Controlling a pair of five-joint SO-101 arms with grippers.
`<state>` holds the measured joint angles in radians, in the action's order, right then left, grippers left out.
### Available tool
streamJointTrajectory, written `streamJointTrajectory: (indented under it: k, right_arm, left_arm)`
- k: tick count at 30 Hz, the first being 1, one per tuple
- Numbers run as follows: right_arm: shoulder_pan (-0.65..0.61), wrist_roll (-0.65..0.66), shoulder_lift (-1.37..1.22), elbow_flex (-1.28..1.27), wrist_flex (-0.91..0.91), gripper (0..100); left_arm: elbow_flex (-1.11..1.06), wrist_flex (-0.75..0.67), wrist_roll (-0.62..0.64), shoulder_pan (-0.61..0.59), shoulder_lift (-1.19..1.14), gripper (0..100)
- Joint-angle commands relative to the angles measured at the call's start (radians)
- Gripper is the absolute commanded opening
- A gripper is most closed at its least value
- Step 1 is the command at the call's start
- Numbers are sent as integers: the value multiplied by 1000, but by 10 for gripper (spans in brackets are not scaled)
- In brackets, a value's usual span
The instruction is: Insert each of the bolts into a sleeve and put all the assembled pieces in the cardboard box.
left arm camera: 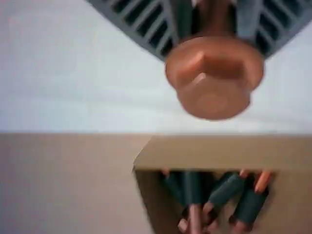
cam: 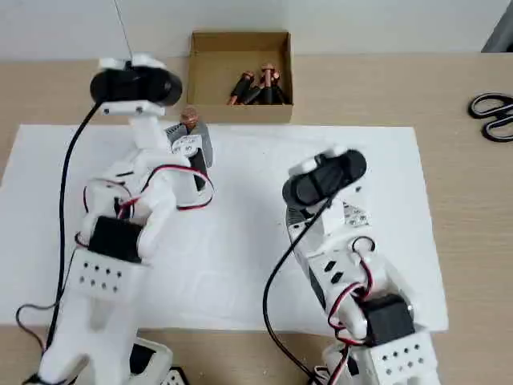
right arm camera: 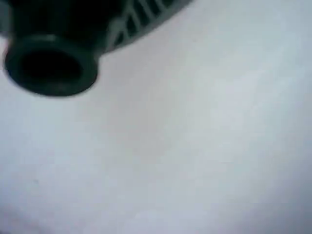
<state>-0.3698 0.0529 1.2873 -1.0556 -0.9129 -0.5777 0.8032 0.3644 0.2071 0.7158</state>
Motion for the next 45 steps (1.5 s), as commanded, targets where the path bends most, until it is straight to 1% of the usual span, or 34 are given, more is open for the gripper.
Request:
streamJointTrajectory:
  k: [1, 4, 7, 12, 15, 20, 35, 41, 45]
  right_arm:
    - [-8, -11, 97, -115, 127, 4]
    - [-8, -11, 163, -213, 182, 4]
    - [-12, -18, 226, -284, 194, 4]
    - [-110, -18, 334, -381, 193, 4]
    - [-151, -20, 378, -428, 193, 4]
    - [-150, -80, 418, -440, 194, 4]
    - [-150, -80, 426, -440, 194, 4]
    - [-150, -80, 426, -440, 194, 4]
    - [-150, -80, 426, -440, 194, 4]
  left_arm:
    - [-39, -72, -3, 63, 92, 6]
    - [-68, -110, -3, 153, 95, 6]
    - [-107, -186, 0, 190, 95, 6]
    - [-203, -353, 9, 204, 95, 6]
    - [-263, -397, 58, 252, 100, 6]
    - [-294, -396, 81, 318, 103, 6]
    - [-315, -385, 89, 339, 104, 6]
    - [-237, -230, 127, 379, 104, 6]
    - [-220, -201, 132, 377, 104, 6]
